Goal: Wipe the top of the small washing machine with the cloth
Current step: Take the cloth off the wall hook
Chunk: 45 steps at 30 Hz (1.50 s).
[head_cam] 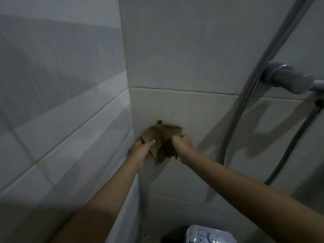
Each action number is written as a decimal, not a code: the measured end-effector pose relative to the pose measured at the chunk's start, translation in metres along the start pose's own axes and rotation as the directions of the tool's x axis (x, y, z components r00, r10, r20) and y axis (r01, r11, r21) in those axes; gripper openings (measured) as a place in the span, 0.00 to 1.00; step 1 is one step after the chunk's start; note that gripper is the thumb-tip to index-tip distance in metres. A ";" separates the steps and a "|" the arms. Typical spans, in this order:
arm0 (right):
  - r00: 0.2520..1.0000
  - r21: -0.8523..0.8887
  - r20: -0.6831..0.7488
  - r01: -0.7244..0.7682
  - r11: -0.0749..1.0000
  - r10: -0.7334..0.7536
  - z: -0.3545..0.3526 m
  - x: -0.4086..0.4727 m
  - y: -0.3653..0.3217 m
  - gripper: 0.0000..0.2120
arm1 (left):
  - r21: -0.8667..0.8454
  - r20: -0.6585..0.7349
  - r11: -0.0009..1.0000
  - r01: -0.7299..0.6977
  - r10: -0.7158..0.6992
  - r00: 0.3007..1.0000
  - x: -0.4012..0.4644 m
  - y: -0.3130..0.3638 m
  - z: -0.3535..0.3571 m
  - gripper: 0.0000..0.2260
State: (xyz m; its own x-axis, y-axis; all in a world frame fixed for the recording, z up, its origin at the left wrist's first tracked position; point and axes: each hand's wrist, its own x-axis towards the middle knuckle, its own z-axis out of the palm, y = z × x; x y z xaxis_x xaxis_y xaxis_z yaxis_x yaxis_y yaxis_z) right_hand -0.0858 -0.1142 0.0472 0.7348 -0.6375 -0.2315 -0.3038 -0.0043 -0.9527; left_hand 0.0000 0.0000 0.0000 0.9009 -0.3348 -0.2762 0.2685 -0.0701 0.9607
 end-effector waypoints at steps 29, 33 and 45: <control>0.893 -0.177 0.312 0.389 0.904 -0.324 -0.157 -0.088 -0.019 0.04 | -0.626 0.342 0.710 0.324 -0.124 0.931 -0.164 0.014 0.132 0.36; 0.905 -0.233 0.171 0.422 0.876 -0.390 -0.193 -0.086 0.007 0.04 | -0.637 0.353 0.712 0.295 -0.072 0.933 -0.183 0.003 0.155 0.29; 0.871 -0.399 0.431 0.418 0.816 -0.236 -0.297 -0.088 0.065 0.43 | 0.224 0.331 0.964 -0.145 0.064 0.942 -0.207 -0.039 0.219 0.24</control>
State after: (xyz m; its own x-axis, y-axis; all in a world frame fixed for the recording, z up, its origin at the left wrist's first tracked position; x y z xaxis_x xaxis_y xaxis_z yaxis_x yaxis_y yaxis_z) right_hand -0.3502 -0.2872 0.0643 0.9729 -0.2226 -0.0620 -0.1827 -0.5769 -0.7961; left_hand -0.2718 -0.1336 0.0253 0.7527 -0.6306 -0.1893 0.0521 -0.2297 0.9719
